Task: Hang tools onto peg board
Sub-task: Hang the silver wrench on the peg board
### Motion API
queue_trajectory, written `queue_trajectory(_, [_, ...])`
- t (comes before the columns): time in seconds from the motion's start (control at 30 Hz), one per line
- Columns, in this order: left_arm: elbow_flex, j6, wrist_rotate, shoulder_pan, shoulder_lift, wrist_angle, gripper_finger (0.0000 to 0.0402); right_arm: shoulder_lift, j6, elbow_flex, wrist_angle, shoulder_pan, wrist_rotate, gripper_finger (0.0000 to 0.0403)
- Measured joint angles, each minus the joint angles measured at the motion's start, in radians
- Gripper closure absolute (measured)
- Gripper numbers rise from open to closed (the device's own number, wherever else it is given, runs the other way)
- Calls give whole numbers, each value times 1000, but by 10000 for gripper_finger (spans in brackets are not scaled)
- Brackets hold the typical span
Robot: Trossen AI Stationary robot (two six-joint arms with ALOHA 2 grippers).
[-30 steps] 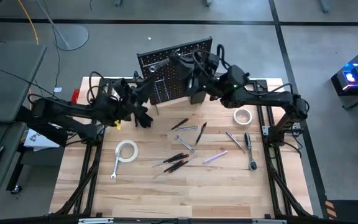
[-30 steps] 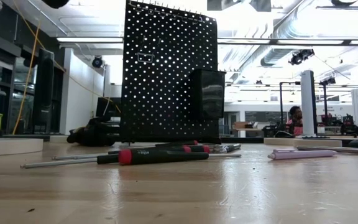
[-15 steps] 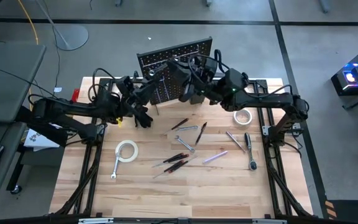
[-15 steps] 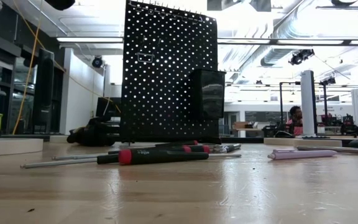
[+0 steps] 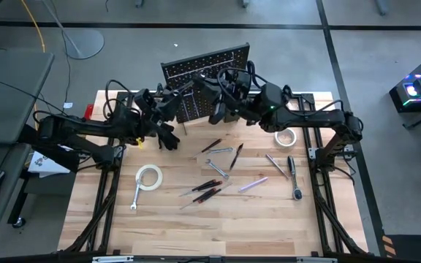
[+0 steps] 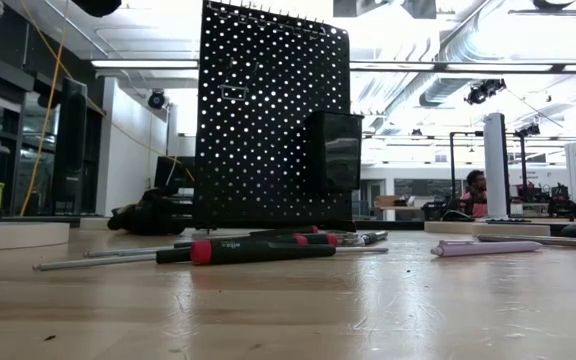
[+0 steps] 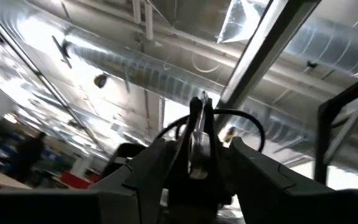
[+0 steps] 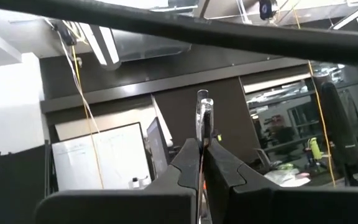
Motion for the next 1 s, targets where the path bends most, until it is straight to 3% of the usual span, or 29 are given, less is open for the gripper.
queue_trajectory(0.33, [0, 66, -31, 0, 0, -2, 248, -15, -12, 0, -48, 0, -1, 403])
queue_trajectory(0.67, [0, 91, -37, 0, 0, -7, 386, -15, -8, 0, -63, -1, -2, 403])
queue_trajectory(1.0, [0, 66, -44, 18, -9, -14, 392, -15, -7, 0, -83, -2, 4, 392])
